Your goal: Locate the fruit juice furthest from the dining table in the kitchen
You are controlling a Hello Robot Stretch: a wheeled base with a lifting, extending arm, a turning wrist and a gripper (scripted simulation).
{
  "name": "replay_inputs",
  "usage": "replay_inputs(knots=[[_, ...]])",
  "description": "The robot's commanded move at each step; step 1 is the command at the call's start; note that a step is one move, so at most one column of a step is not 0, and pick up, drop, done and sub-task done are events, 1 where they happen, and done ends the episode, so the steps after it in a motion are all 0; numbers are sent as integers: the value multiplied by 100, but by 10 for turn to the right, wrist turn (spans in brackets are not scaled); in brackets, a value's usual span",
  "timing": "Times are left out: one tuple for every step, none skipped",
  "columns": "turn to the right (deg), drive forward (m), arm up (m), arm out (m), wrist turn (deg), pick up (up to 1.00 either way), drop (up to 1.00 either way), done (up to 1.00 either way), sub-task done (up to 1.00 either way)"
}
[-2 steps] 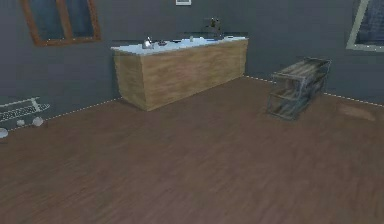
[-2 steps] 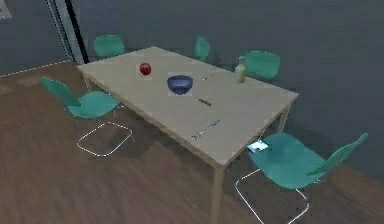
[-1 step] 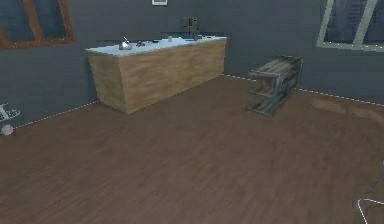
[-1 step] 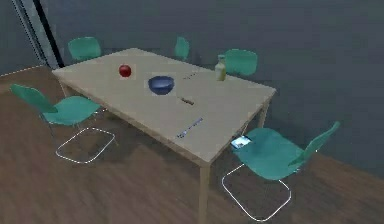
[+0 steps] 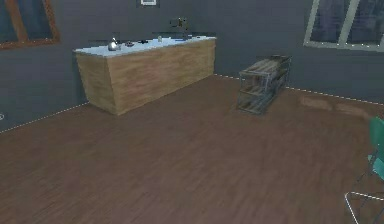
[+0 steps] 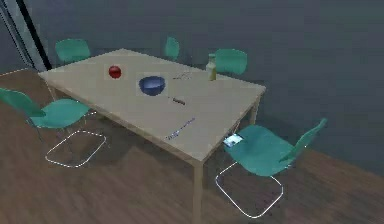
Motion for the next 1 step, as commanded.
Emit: replay_inputs(knots=[[0,100,0,0,0,0,0,0,0]])
